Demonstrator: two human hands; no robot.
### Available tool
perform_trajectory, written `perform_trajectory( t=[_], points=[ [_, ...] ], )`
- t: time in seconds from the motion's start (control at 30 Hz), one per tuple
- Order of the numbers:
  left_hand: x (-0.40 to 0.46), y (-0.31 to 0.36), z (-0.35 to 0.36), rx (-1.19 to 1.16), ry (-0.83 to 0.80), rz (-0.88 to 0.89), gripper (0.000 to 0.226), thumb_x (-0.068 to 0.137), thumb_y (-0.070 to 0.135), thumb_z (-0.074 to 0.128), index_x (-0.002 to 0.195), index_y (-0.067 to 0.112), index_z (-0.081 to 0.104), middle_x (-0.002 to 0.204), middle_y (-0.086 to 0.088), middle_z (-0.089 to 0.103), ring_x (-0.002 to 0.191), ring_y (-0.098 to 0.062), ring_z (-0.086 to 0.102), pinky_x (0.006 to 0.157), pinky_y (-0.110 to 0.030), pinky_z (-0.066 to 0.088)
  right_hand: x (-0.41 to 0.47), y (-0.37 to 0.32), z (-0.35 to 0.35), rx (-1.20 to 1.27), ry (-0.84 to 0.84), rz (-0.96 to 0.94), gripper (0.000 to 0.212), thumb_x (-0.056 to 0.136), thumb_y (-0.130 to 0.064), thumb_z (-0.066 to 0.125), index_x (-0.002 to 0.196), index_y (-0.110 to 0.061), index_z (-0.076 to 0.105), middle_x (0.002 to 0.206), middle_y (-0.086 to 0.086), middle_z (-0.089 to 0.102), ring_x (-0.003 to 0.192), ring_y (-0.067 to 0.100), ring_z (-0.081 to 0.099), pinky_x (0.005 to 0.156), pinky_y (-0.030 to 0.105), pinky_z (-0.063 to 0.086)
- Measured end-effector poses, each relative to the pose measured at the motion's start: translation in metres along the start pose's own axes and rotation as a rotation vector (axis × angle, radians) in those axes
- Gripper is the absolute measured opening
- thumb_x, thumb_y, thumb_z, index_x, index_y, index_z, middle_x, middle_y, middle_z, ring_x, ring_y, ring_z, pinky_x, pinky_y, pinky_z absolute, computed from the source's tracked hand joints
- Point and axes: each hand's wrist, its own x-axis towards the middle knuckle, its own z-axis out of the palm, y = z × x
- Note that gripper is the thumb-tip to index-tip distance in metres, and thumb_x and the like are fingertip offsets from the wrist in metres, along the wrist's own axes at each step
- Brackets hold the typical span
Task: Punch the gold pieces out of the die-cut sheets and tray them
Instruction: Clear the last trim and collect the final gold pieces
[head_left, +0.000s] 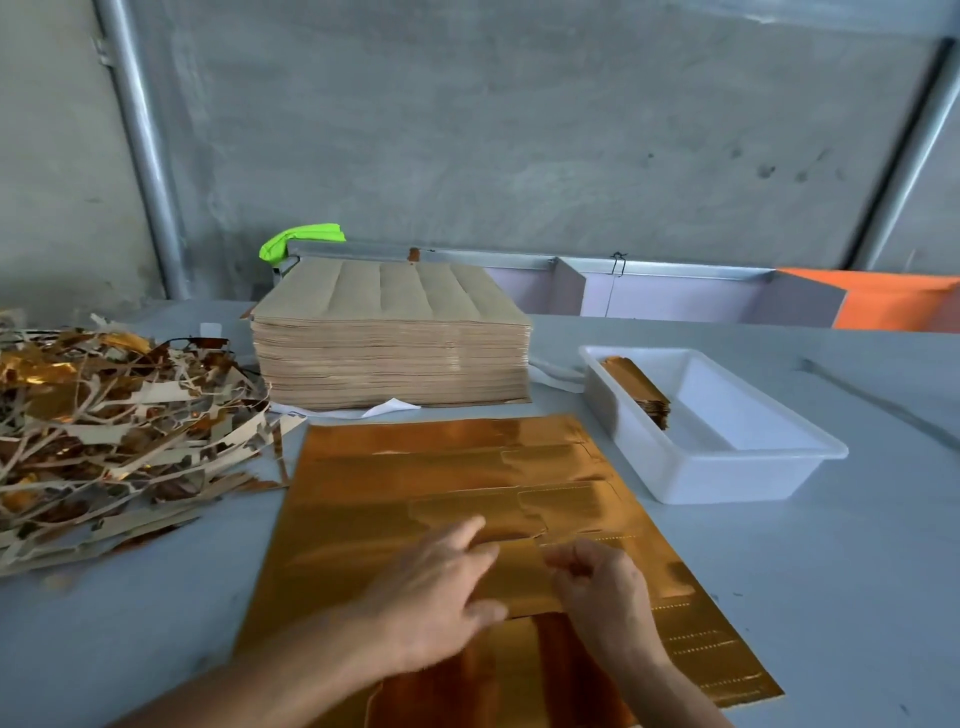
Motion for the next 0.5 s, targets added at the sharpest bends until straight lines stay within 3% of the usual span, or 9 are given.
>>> perform_trajectory(
  t=[0.13, 0.2, 0.37, 0.5],
  points=[
    [0.010, 0.019, 0.034, 0.115, -0.306, 0.076, 0.093, 0.084, 0.073, 0.039, 0.150, 0.030, -0.010, 0.153, 0.005, -0.032, 0.142, -0.020, -0.025, 0.115, -0.050, -0.004, 0.001, 0.015, -0.011, -0.158, 0.051, -0.017, 0.023, 0.086, -0.008, 0.060, 0.100, -0.021, 0.073, 0.099, -0.006, 0.070, 0.091, 0.012, 0.061, 0.082, 0.022, 0.050],
    [0.017, 0.021, 0.044, 0.198, -0.395, 0.111, 0.097, 0.082, 0.078, 0.033, 0.149, 0.029, -0.017, 0.151, -0.001, -0.038, 0.138, -0.020, -0.034, 0.113, -0.051, -0.011, 0.003, 0.023, -0.016, -0.215, 0.077, -0.025, 0.025, 0.088, -0.008, 0.059, 0.105, -0.022, 0.071, 0.108, -0.004, 0.068, 0.100, 0.016, 0.059, 0.088, 0.030, 0.051],
    [0.023, 0.013, 0.054, 0.277, -0.444, 0.120, 0.098, 0.077, 0.084, 0.025, 0.145, 0.034, -0.025, 0.149, -0.002, -0.040, 0.135, -0.017, -0.037, 0.110, -0.048, -0.017, 0.005, 0.034, -0.022, -0.272, 0.123, -0.014, 0.027, 0.090, -0.017, 0.058, 0.114, -0.026, 0.066, 0.122, -0.006, 0.062, 0.112, 0.019, 0.051, 0.098, 0.035, 0.046],
    [0.019, 0.014, 0.053, 0.220, -0.431, 0.140, 0.109, 0.057, 0.090, 0.013, 0.144, 0.036, -0.025, 0.148, 0.001, -0.040, 0.126, -0.011, -0.042, 0.108, -0.047, -0.021, 0.006, 0.037, -0.025, -0.401, 0.081, 0.044, 0.037, 0.094, -0.032, 0.054, 0.130, -0.025, 0.054, 0.138, -0.005, 0.049, 0.128, 0.020, 0.040, 0.104, 0.035, 0.040]
  ],
)
